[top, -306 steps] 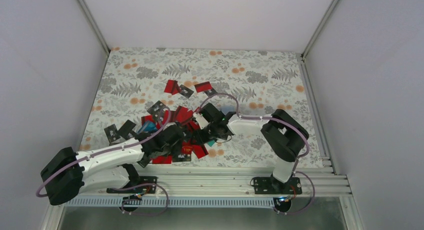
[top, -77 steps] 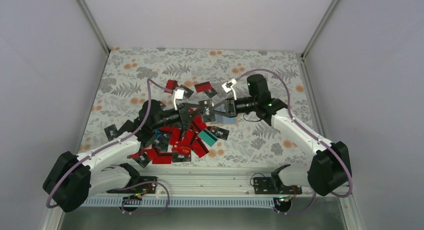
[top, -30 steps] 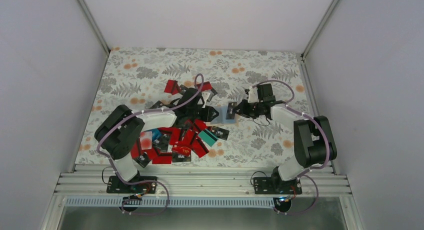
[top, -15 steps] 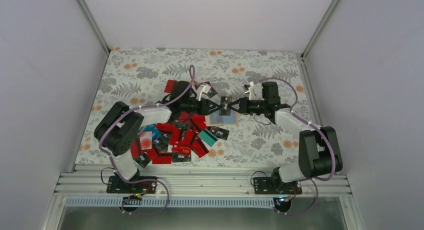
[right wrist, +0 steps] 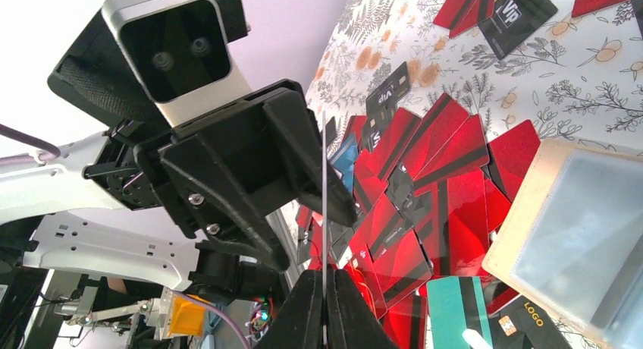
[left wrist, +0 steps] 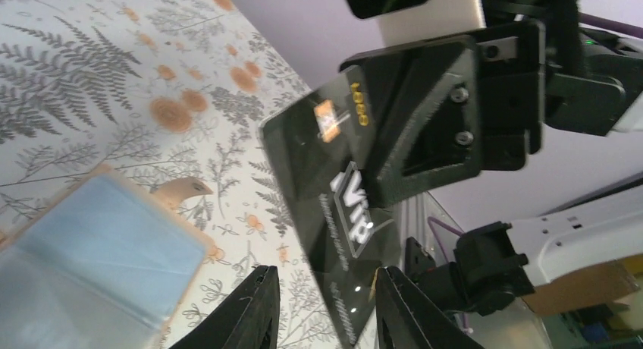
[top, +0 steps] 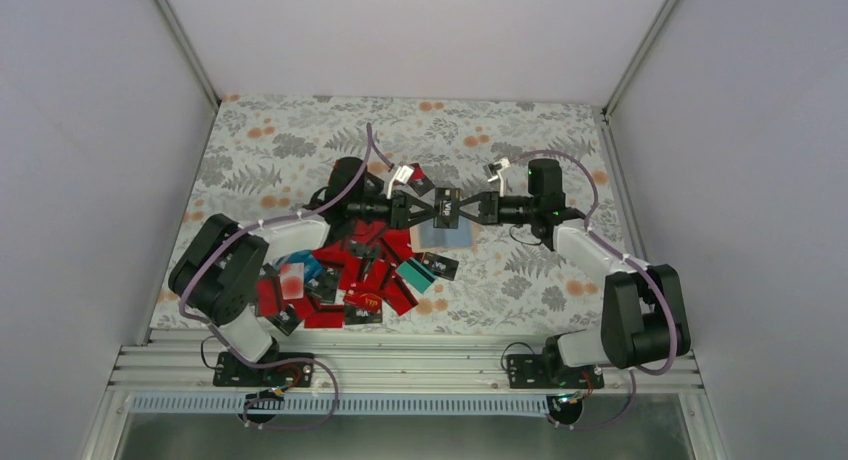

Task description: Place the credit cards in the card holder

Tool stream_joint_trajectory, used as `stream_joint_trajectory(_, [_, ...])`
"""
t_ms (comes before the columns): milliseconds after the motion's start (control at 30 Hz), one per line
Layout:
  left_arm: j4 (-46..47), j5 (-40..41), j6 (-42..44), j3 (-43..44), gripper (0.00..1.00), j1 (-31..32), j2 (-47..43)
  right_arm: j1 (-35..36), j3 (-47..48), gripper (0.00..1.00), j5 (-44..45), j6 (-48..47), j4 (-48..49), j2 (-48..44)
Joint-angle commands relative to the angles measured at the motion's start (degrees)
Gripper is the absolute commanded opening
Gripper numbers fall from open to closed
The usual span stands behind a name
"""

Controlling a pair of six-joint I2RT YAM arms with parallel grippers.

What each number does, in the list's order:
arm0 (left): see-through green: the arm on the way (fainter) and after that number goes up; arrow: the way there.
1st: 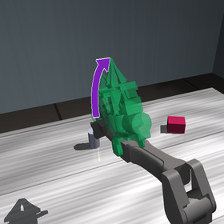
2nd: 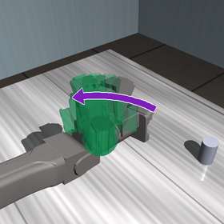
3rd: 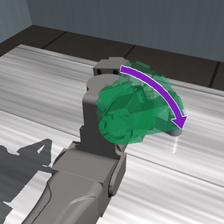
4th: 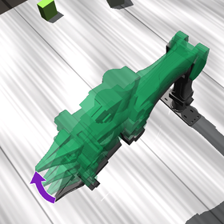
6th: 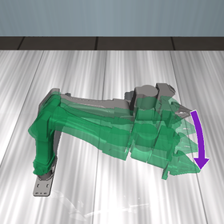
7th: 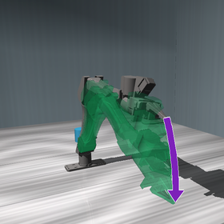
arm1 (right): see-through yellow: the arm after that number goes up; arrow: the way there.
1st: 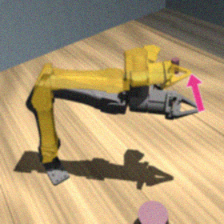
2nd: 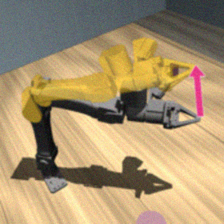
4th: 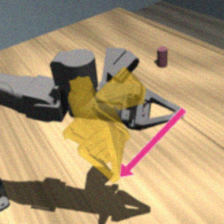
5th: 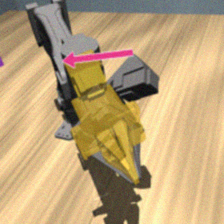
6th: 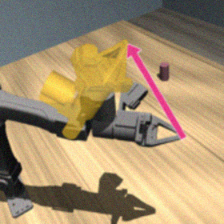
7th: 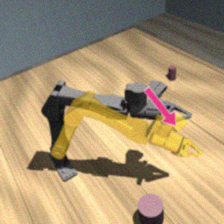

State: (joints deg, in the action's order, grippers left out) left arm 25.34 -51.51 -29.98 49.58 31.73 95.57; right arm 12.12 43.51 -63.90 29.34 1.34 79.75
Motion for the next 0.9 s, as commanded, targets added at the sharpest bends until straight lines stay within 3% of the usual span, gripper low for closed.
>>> stream_joint_trajectory(0, [5.7, -3.8, -1.8, -2.3, 0.34, -0.5, -2.7, 0.5, 0.1, 0.04, -0.4, -0.9, 0.4, -0.7])
stream_joint_trajectory(300, [11.9, -5.1, -7.3, -3.8, 0.27, -0.6, -1.8, 2.1, -0.5, 0.05, -4.1, -0.3, 3.7, -1.5])
stream_joint_trajectory(633, [16.0, -5.5, -10.2, -5.6, 0.04, -0.5, -2.5, 3.2, 0.2, 0.04, -3.3, -0.8, 3.3, -2.8])
stream_joint_trajectory(733, [16.2, -5.1, -10.3, -6.3, 0.02, -0.5, -3.0, 3.3, 0.2, 0.05, -3.6, -1.1, 3.0, -2.5])
stream_joint_trajectory(800, [16.0, -4.3, -10.6, -6.4, 0.02, -0.5, -2.8, 3.3, 0.8, 0.15, -2.5, -2.0, 1.1, -2.2])
stream_joint_trajectory(867, [13.2, -2.2, -10.2, -5.5, 0.02, -0.5, -1.8, 3.3, 2.2, 0.36, 3.3, -4.4, -4.2, -1.7])
